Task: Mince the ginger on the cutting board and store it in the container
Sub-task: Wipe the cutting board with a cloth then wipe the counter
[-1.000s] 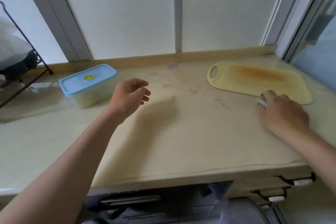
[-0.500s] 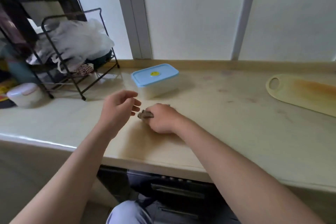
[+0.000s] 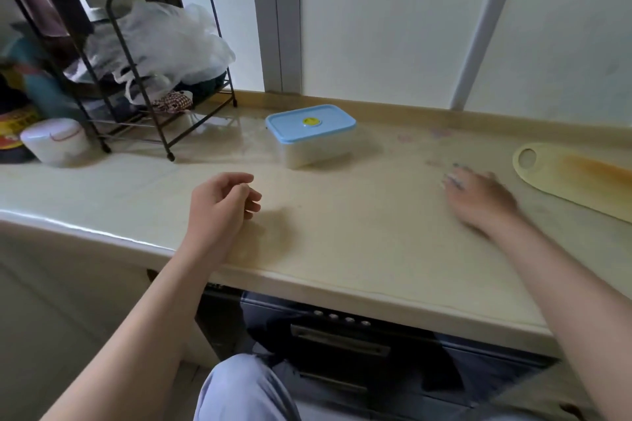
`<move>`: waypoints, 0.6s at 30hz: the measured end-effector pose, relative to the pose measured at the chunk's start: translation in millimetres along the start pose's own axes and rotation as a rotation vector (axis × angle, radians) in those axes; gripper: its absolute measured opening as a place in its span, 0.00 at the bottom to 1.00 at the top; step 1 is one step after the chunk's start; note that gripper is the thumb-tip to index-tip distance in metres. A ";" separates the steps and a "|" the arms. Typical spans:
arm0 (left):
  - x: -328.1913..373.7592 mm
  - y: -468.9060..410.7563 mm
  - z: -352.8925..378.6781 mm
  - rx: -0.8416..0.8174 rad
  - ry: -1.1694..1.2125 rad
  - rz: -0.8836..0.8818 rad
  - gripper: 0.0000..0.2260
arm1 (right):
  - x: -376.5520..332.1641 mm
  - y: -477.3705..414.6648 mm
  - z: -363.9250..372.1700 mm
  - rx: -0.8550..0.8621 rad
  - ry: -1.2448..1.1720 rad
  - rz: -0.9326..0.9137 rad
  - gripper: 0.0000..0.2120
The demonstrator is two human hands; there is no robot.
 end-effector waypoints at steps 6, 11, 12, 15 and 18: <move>-2.9 1.5 -7.6 0.048 0.010 -0.004 0.11 | -204.2 105.2 29.6 -0.161 -0.173 -0.490 0.18; -2.5 1.3 -11.2 0.082 0.011 0.004 0.11 | -222.2 131.7 7.2 -0.459 -0.393 -0.725 0.10; -2.9 1.4 -11.2 0.076 0.018 -0.003 0.11 | -205.6 122.7 1.2 -0.485 -0.448 -0.692 0.10; -4.4 0.1 -11.8 0.064 0.038 -0.023 0.11 | -129.0 80.3 -22.5 -0.272 -0.501 -0.481 0.09; -4.4 0.0 -11.5 0.049 0.040 -0.010 0.10 | -23.6 40.2 -53.6 0.006 -0.283 -0.208 0.10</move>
Point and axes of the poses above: each hand's wrist, its own y-axis away from the middle knuckle, its own z-axis out of the palm, x = y × z, the point moved 2 cm from there along -y, towards the middle knuckle, and after that the axes turned 14 degrees about x, right-handed, at the moved point
